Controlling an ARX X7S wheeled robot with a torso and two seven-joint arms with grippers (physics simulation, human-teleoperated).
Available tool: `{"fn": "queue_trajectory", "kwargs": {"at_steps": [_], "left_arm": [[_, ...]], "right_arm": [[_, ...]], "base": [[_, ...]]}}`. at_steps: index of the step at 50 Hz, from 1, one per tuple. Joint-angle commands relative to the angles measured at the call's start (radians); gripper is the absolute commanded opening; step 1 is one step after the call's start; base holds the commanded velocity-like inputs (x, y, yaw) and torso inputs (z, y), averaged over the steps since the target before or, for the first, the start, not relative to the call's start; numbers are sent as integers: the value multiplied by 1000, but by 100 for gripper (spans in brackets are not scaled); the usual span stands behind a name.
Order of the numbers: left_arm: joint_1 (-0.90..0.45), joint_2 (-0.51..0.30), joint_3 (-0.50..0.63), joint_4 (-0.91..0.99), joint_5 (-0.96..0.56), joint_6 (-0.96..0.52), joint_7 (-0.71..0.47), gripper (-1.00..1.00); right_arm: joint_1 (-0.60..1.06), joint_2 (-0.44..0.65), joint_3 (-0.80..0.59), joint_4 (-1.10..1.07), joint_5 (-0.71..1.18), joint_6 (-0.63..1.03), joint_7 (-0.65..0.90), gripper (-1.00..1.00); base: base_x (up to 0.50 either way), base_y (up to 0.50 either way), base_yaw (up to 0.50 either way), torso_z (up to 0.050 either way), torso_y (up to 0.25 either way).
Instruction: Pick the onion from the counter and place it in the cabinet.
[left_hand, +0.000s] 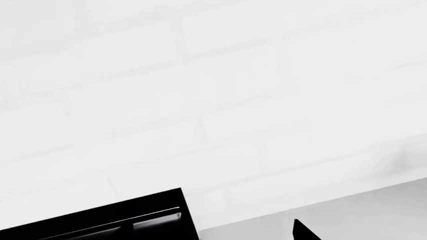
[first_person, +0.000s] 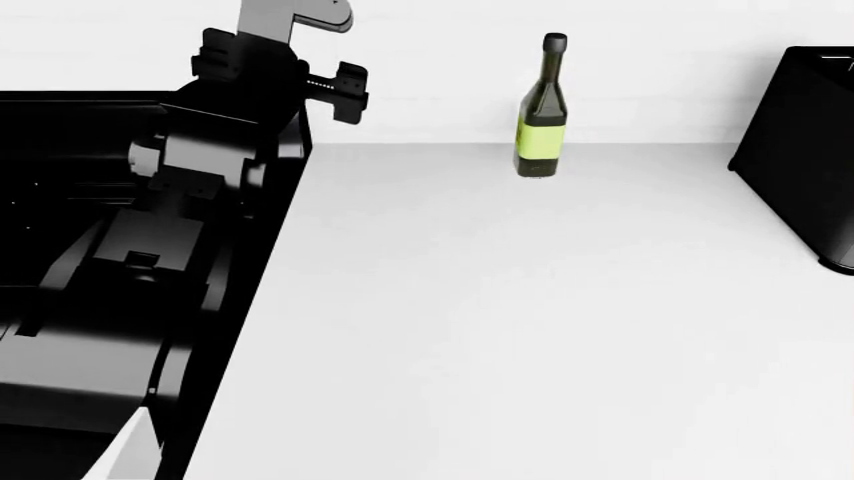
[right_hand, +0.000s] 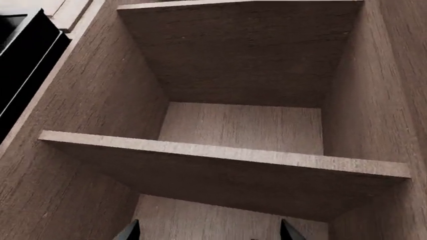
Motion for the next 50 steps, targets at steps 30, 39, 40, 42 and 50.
{"fn": "queue_trajectory", "kwargs": {"at_steps": [30, 39, 40, 42, 50], "left_arm": [[18, 4, -12, 0, -3, 22, 10, 100], [30, 5, -18, 0, -2, 24, 8, 100], [31, 4, -18, 0, -1, 25, 8, 100], [30, 4, -18, 0, -1, 25, 8, 100], [20, 2, -25, 0, -1, 24, 13, 100]], "right_arm": [[-1220, 97, 194, -1552, 1726, 715, 1353, 100], [-1506, 194, 219, -1569, 1137, 635, 869, 100], [-1494, 217, 185, -1537, 1076, 607, 839, 100], [-1432, 260, 99, -1435, 970, 560, 778, 100], [-1078, 315, -246, -727, 606, 243, 462, 100]], "base": [[0, 0, 0, 0, 0], [0, 0, 0, 0, 0], [0, 0, 0, 0, 0], [0, 0, 0, 0, 0], [0, 0, 0, 0, 0]]}}
